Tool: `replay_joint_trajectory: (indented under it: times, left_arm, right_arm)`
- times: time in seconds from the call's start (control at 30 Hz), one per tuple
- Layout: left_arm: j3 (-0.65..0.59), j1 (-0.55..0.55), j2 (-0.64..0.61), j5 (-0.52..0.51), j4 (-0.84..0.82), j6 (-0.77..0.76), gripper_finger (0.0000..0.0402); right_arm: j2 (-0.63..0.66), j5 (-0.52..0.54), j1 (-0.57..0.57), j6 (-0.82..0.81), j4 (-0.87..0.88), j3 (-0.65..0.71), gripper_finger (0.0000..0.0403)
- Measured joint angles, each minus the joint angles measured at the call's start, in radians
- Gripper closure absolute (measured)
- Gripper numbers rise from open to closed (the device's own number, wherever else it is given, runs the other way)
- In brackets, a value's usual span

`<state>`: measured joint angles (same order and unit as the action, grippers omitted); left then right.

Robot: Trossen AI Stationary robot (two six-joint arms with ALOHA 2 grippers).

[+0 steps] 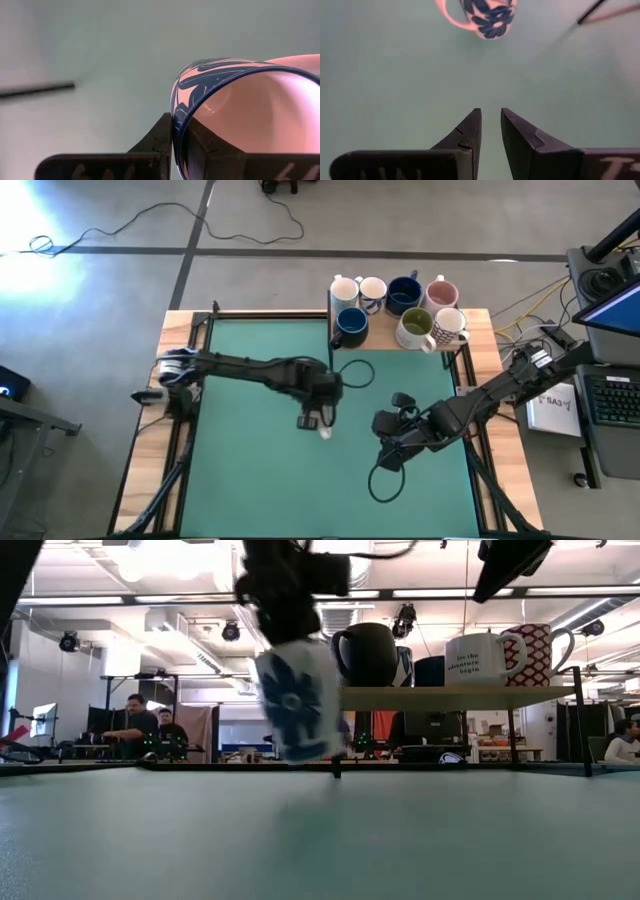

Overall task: Place coffee mugs
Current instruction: Put the blue patterned mug on the shelf

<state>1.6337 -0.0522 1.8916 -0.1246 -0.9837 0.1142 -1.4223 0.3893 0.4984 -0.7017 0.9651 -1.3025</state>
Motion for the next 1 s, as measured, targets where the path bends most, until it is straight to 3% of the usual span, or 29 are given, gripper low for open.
replay_joint_trajectory:
  times: [0.27, 0.57, 1.0]
  left_arm:
    - [0.125, 0.078, 0.139, 0.053, 0.017, 0.134, 0.0394]
    - [0.207, 0.132, 0.215, 0.066, 0.007, 0.1, 0.0389]
    - [0.245, 0.138, 0.221, 0.064, -0.064, 0.088, 0.0301]
  right_arm:
    - [0.0, 0.001, -0.013, -0.106, 0.165, 0.0, 0.0342]
    - [0.001, 0.001, -0.045, -0.114, 0.171, -0.001, 0.0342]
    - [0.008, -0.031, -0.082, -0.097, 0.175, -0.001, 0.0342]
